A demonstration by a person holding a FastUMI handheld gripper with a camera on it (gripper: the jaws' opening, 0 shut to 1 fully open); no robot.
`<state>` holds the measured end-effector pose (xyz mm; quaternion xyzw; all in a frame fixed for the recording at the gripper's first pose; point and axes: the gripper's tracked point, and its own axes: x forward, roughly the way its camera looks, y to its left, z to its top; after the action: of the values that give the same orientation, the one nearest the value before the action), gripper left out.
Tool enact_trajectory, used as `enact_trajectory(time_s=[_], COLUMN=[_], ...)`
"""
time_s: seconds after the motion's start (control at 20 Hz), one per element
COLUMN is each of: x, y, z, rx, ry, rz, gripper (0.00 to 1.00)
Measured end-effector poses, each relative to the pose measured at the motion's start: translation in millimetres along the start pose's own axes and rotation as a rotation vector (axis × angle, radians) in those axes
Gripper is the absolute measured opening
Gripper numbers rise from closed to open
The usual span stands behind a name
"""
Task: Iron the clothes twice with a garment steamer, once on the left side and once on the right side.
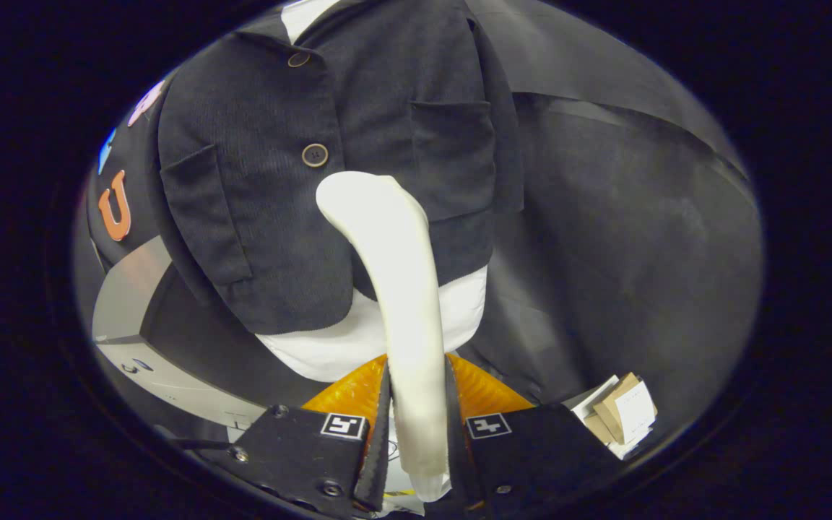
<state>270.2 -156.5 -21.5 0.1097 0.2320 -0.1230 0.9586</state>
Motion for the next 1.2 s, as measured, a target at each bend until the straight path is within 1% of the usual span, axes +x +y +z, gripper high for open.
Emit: enact_trajectory(time_s=[0.25,0.35,0.6,0.85,1.2], x=[0,-11,-62,-127,-214], y=[5,9,17,33,55], z=[-8,-15,-35,-65,-101], rx=[0.023,0.029,0.047,0.051,-0.020], ry=[0.020,0.013,-0.035,-0.098,-0.173], rz=[0.026,0.032,0.040,0.062,0.102], gripper=[0.38,0.38,0.38,0.37,0.37])
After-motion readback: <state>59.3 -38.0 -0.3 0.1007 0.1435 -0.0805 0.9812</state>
